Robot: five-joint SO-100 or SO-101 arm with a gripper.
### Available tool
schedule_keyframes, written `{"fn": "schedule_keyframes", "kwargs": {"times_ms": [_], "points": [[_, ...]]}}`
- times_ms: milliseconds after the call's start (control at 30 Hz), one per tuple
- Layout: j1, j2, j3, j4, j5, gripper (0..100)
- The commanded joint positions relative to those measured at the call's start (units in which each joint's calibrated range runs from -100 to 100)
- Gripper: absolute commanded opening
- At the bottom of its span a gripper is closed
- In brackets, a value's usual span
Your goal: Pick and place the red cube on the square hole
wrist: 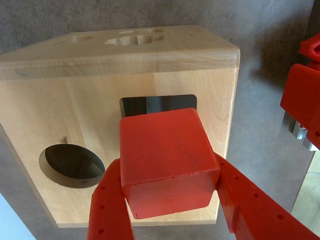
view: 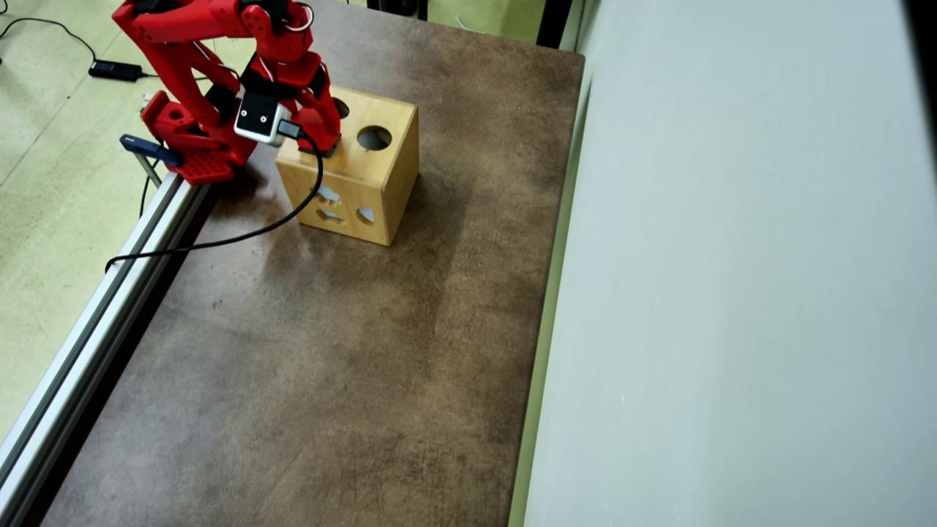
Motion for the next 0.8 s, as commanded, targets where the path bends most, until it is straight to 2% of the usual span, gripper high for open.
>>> {"fn": "schedule_keyframes", "kwargs": {"times_ms": [0, 767], "points": [[-0.4, -0.1, -0.4, -0.4, -0.2, 1], [0.4, 6.9, -0.3, -0.3, -0.1, 1]]}}
